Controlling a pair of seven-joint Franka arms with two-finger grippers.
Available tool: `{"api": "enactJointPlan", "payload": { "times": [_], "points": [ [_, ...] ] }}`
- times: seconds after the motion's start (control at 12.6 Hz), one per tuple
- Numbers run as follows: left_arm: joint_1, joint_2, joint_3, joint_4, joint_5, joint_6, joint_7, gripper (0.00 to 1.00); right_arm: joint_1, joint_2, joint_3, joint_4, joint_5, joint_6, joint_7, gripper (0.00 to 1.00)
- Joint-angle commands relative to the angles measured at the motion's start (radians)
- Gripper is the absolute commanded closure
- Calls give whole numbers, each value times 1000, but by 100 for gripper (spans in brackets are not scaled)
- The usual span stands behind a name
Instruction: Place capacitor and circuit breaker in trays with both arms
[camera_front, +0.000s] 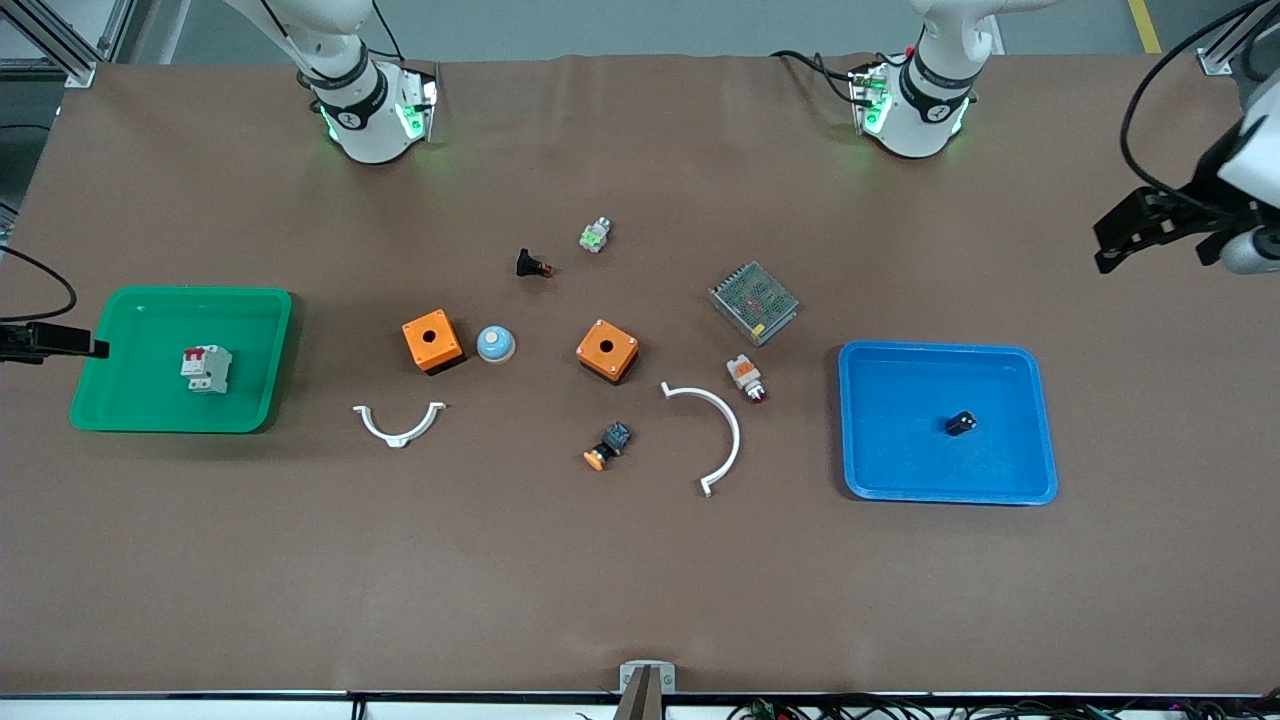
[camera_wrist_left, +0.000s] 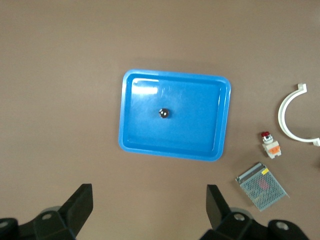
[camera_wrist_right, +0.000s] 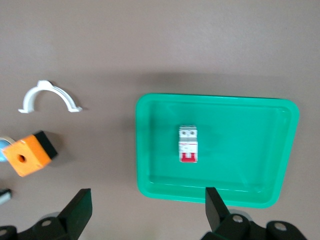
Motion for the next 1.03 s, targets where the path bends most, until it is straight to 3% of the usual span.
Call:
{"api": "enactJointPlan", "payload": {
  "times": [0.0,0.63,0.95],
  "points": [
    [-13,-50,44,-67,-33,-5,30,0,88,-73,6,-10,10,-25,210,0],
    [-33,-55,30,-38,-38,-5,-2,0,206,-254,14,-15,18,-120,363,0],
    [-24,-55,3,-36,-41,-8,9,0,208,-320,15,-62,-36,-134,286,0]
  ]
}}
